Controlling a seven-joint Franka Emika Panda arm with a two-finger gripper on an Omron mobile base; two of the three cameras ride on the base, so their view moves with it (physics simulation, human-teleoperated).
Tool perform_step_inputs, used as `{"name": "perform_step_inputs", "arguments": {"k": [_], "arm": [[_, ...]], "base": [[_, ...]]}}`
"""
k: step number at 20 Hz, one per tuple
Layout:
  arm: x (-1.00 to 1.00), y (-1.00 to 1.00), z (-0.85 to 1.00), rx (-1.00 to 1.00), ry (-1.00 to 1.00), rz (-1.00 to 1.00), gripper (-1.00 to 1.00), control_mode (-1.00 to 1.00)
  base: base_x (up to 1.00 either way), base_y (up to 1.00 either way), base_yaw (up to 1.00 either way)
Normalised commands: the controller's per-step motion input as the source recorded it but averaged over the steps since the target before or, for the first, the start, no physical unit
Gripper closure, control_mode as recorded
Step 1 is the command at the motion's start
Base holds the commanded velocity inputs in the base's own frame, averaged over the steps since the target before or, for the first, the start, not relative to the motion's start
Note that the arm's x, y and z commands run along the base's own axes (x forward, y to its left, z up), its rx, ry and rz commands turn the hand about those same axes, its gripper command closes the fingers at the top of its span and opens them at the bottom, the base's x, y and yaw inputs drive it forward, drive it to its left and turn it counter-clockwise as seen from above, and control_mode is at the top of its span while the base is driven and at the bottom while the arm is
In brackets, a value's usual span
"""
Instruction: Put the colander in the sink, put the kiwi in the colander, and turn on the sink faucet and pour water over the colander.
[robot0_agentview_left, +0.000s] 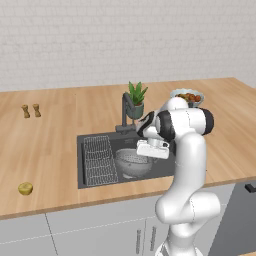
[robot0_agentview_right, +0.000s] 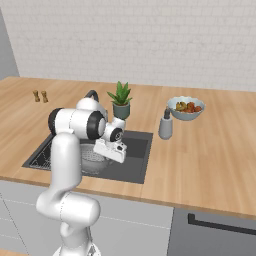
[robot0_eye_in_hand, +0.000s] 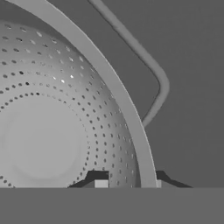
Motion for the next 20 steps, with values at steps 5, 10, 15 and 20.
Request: {"name": "perform_step_inputs", "arguments": {"k": [5, 10, 15, 20], "arm": [[-0.19, 0.01, -0.05, 0.00, -0.09, 0.00, 1.00, -1.00], [-0.18, 0.12, 0.08, 0.02, -0.05, 0.00, -1.00, -1.00], [-0.18, -0.02, 0.49, 0.09, -0.06, 0.00, -1.00, -1.00], [-0.28, -0.06, 0.59, 0.13, -0.03, 0.00, -1.00, -1.00]], "base": [[0.00, 0.00, 0.00], [0.00, 0.00, 0.00], [0.00, 0.00, 0.00], [0.00, 0.00, 0.00]]}}
